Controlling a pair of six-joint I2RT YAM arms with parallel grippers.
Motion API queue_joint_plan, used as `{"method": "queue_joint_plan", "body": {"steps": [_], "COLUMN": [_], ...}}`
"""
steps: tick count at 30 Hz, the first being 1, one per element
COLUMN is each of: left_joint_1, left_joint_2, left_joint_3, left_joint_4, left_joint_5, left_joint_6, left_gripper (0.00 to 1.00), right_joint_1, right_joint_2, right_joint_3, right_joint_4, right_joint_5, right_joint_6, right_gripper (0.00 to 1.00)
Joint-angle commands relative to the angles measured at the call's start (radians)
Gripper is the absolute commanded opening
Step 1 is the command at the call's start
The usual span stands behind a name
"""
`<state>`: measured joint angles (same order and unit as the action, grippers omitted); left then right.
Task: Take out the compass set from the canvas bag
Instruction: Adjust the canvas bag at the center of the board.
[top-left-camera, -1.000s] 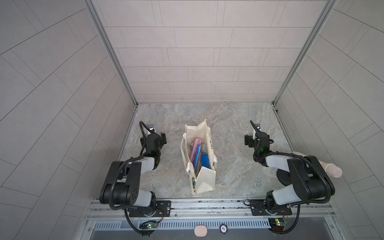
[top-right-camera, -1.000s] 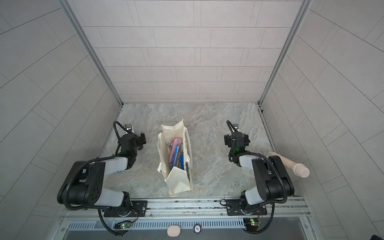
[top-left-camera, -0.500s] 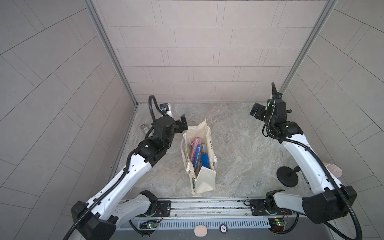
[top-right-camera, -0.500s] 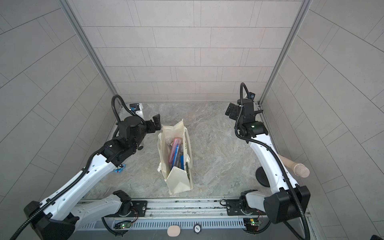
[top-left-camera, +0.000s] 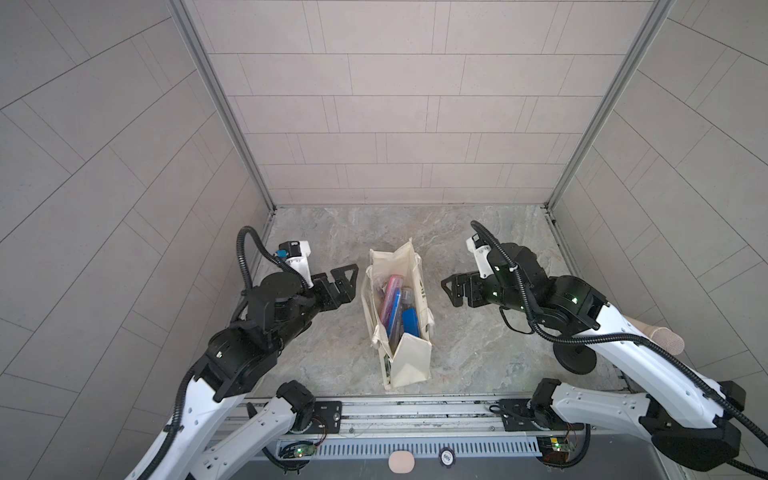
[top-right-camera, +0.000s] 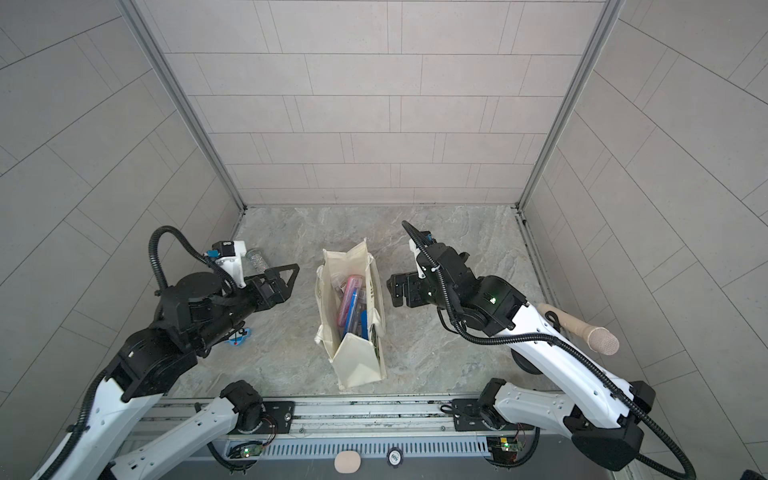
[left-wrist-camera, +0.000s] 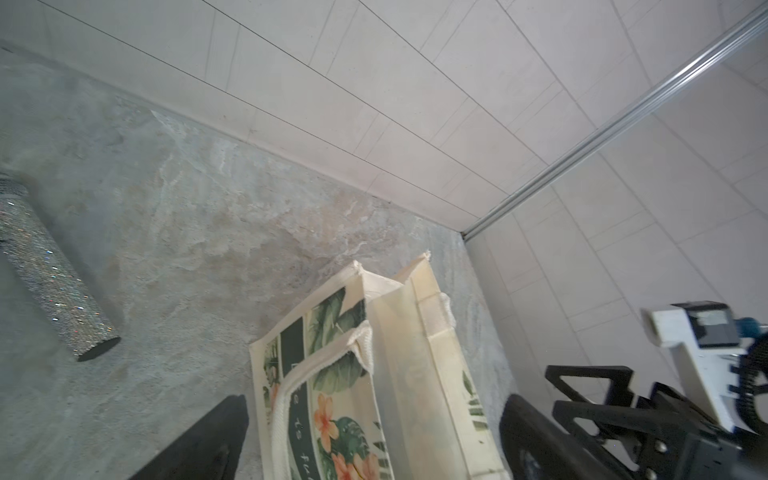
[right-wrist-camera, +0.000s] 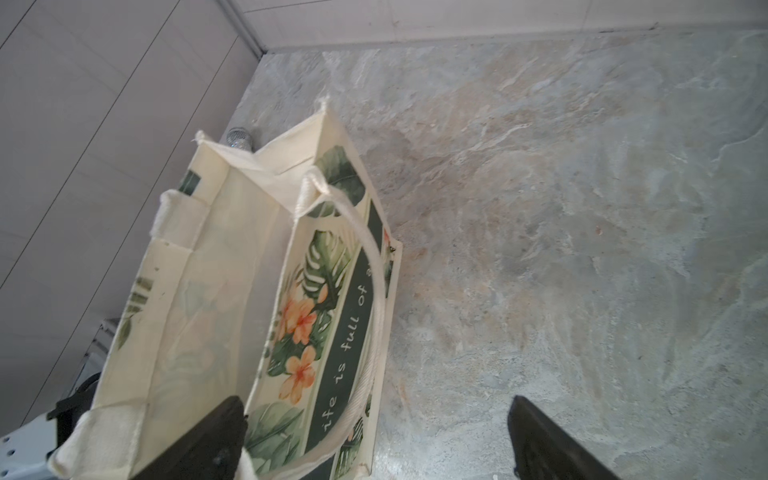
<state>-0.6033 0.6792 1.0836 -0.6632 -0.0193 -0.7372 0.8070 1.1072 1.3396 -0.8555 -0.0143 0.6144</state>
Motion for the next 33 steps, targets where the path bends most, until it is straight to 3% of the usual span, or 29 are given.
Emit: {"method": "queue_joint_plan", "body": {"steps": [1, 7, 12, 16, 18, 25, 30, 33], "left_joint_1": [-0.007, -0.006, -0.007, -0.006, -0.006, -0.006, -0.006, -0.006], "left_joint_2": [0.05, 0.105, 0.166, 0.197, 0.212, 0.266, 0.32, 0.337], "left_joint_3": [-0.014, 0.025, 0.015, 0.001, -0.004, -0.008, 0.026, 0.044], "left_joint_4": [0.009, -0.044, -0.043, -0.039, -0.038, -0.058, -0.13, -0.177], "left_joint_5": [0.158, 0.215, 0.257, 0.273, 0.283, 0.293, 0.265, 0.225], "left_joint_6": [-0.063, -0.017, -0.019, -0.025, -0.028, -0.028, -0.01, -0.003], "left_gripper": [1.0, 0.96, 0.68, 0.49, 0.42, 0.38, 0.24, 0.23], "right_joint_1": [0.037, 0.072, 0.072, 0.072, 0.072, 0.072, 0.073, 0.073], "right_joint_2": [0.065, 0.1, 0.172, 0.218, 0.221, 0.212, 0.215, 0.206], "right_joint_3": [0.089, 0.158, 0.221, 0.257, 0.26, 0.248, 0.239, 0.231], "right_joint_4": [-0.105, -0.072, -0.114, -0.15, -0.153, -0.162, -0.182, -0.179], "right_joint_5": [-0.031, -0.054, -0.073, -0.052, -0.036, 0.01, 0.024, 0.028], "right_joint_6": [-0.001, 0.009, 0.024, 0.035, 0.039, 0.044, 0.041, 0.042], "right_gripper": [1.0, 0.97, 0.87, 0.69, 0.65, 0.57, 0.53, 0.53]}}
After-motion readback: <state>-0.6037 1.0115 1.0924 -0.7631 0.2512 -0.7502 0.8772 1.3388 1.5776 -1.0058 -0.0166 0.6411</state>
